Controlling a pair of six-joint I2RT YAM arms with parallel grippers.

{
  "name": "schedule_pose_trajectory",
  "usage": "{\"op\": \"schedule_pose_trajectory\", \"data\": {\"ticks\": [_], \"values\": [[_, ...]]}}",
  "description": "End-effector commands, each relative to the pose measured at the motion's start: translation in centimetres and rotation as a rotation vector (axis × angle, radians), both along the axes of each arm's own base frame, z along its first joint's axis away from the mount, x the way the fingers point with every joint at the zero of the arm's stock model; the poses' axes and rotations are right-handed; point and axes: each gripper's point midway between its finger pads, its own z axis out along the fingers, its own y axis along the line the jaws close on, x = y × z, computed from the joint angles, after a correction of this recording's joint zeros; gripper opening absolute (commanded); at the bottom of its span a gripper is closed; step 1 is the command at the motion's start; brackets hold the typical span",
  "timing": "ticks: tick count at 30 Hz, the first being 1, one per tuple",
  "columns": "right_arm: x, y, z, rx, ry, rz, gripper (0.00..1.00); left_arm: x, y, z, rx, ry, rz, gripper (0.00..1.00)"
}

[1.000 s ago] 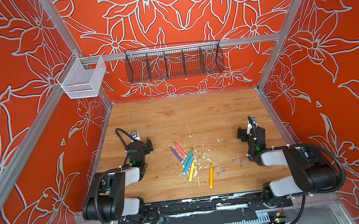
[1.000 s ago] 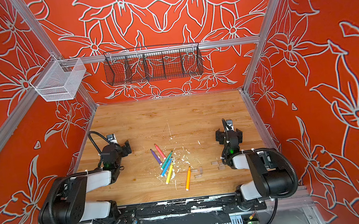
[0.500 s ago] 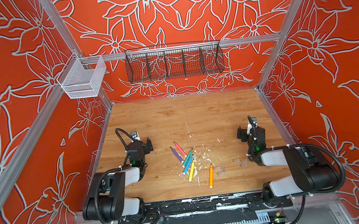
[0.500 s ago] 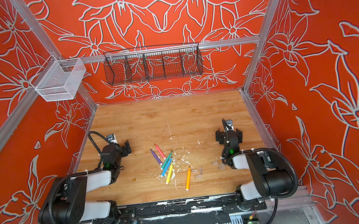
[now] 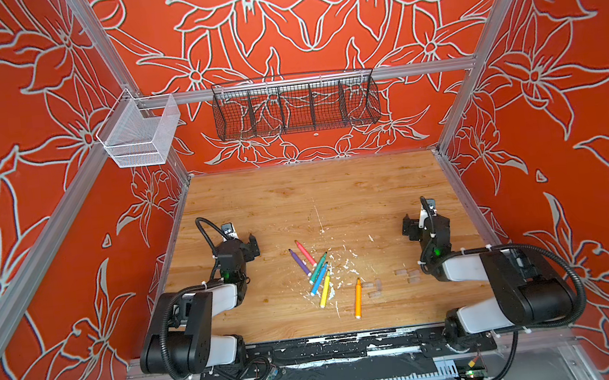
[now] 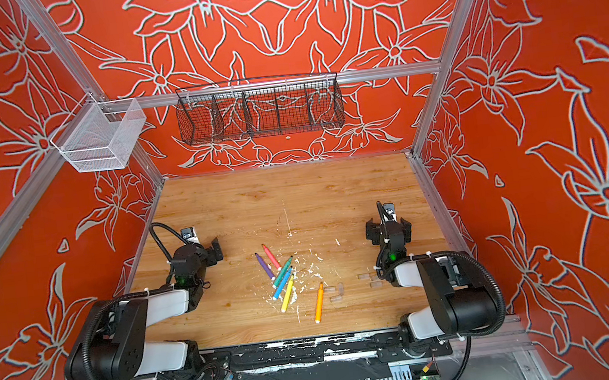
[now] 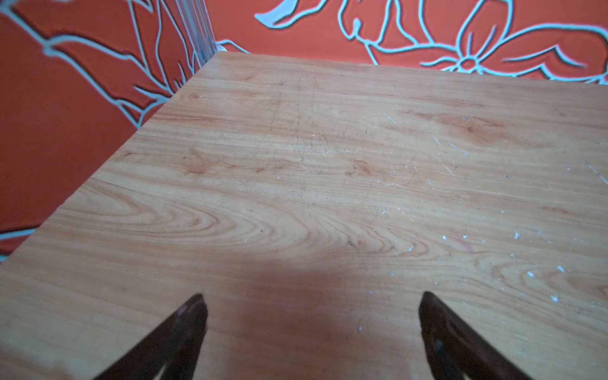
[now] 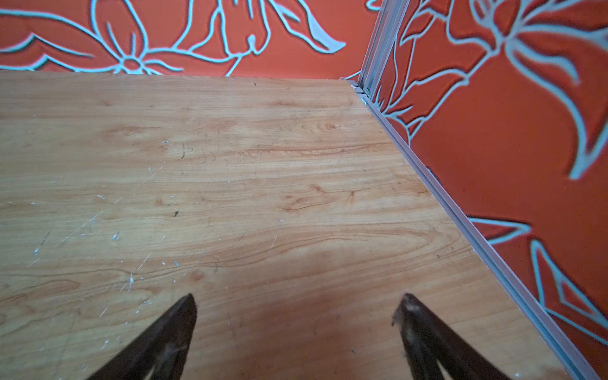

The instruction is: Insert the pens into the pen caps

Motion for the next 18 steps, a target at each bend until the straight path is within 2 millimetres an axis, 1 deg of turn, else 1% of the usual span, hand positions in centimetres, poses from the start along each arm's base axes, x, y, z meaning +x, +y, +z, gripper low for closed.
{"op": "schedule_pose_trajectory", "data": {"ticks": [1, 3, 6, 8, 9, 10, 12, 14, 15, 16, 17, 18], "values": [[0.2, 0.7, 0.8, -0.010, -0.037, 0.043, 0.97, 0.2, 0.2, 0.5, 0.004, -0.022, 0.010, 0.97], [-0.5, 0.8, 1.8, -0.017, -0.082, 0.052, 0.97, 0.3, 0.0, 0.8, 0.008, -0.032, -0.008, 0.97], [-2.4, 0.4, 4.4, -0.016, -0.138, 0.015, 0.98, 0.6, -0.4, 2.1, 0.006, 0.039, -0.023, 0.97], [-3.7, -0.9, 4.9, 0.042, -0.116, -0.082, 0.97, 0.7, 0.0, 3.7, -0.026, 0.110, 0.019, 0.97], [-4.2, -1.2, 5.2, 0.064, -0.102, -0.106, 0.97, 0.7, -0.1, 4.5, -0.039, 0.130, 0.024, 0.97], [-4.5, -1.1, 5.8, 0.082, -0.102, -0.099, 0.97, 0.6, -0.2, 5.2, -0.059, 0.140, 0.027, 0.97], [-5.4, -0.8, 6.5, 0.122, -0.116, -0.091, 0.97, 0.4, -0.8, 6.7, -0.098, 0.108, 0.004, 0.97], [-6.4, -0.8, 7.7, 0.160, -0.180, -0.086, 0.98, -0.6, -1.4, 8.6, -0.171, 0.049, 0.006, 0.97], [-7.0, -1.1, 7.8, 0.206, -0.192, -0.118, 0.97, -1.3, -1.3, 9.5, -0.233, 0.027, 0.035, 0.97], [-7.6, -1.4, 7.7, 0.261, -0.201, -0.148, 0.97, -2.7, -1.2, 10.3, -0.318, 0.025, 0.083, 0.97], [-7.9, -1.2, 7.8, 0.299, -0.213, -0.146, 0.97, -3.9, -1.4, 10.8, -0.386, 0.033, 0.106, 0.97], [-8.1, -0.6, 8.1, 0.340, -0.220, -0.115, 0.97, -4.8, -2.4, 11.4, -0.421, 0.046, 0.061, 0.97]]}}
